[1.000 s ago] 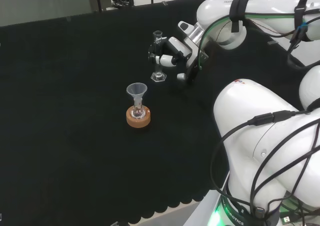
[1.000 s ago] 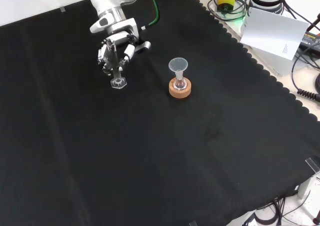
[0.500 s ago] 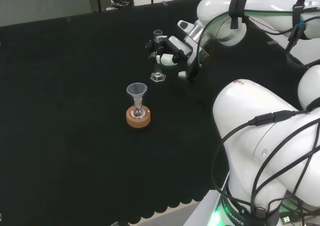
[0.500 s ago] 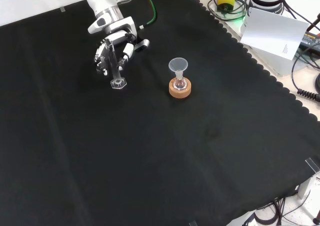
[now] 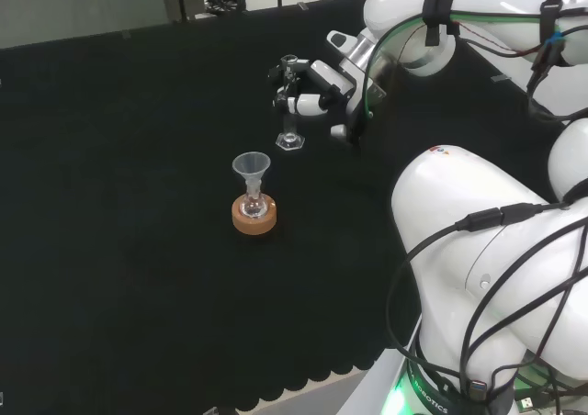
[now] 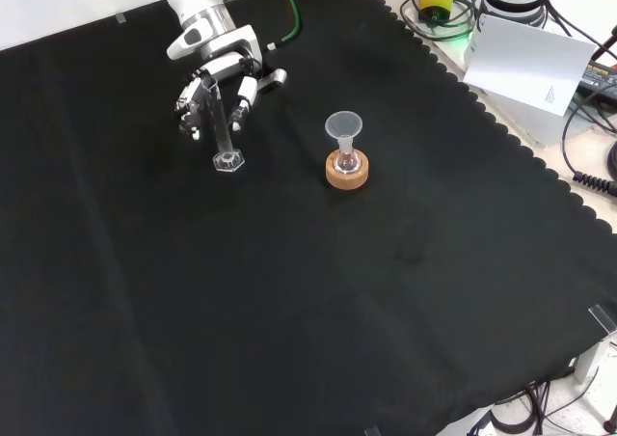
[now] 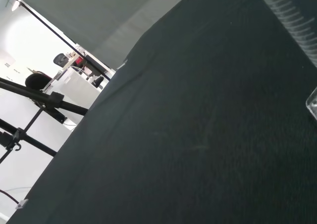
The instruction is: Put the graduated cylinder back on the table.
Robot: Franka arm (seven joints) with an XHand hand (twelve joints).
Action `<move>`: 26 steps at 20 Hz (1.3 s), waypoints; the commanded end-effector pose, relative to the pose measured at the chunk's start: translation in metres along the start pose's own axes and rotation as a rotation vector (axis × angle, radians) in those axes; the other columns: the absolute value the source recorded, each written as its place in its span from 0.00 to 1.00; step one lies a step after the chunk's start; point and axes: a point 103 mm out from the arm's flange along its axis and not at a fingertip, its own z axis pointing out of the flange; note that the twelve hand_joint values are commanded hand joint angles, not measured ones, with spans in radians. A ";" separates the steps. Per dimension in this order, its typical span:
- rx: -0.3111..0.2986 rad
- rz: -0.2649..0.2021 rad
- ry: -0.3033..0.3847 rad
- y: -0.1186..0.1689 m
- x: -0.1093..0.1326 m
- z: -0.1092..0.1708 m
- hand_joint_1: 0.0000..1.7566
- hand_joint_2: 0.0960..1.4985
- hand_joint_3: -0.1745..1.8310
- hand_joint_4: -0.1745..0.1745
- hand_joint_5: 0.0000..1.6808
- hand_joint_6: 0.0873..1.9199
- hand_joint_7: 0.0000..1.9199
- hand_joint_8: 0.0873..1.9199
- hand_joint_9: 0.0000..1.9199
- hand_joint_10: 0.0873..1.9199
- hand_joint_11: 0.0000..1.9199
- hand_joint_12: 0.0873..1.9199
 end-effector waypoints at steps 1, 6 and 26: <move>0.021 0.002 -0.022 -0.003 0.007 -0.021 0.51 0.62 0.00 0.34 0.23 0.13 0.22 0.29 0.44 0.00 0.19 0.67; 0.024 0.000 -0.080 -0.011 0.024 -0.042 0.50 0.61 0.00 0.32 0.17 0.04 0.14 0.29 0.39 0.00 0.14 0.68; -0.010 0.086 -0.448 -0.083 0.124 -0.154 0.48 0.61 0.00 0.33 0.17 0.00 0.11 0.29 0.35 0.00 0.10 0.69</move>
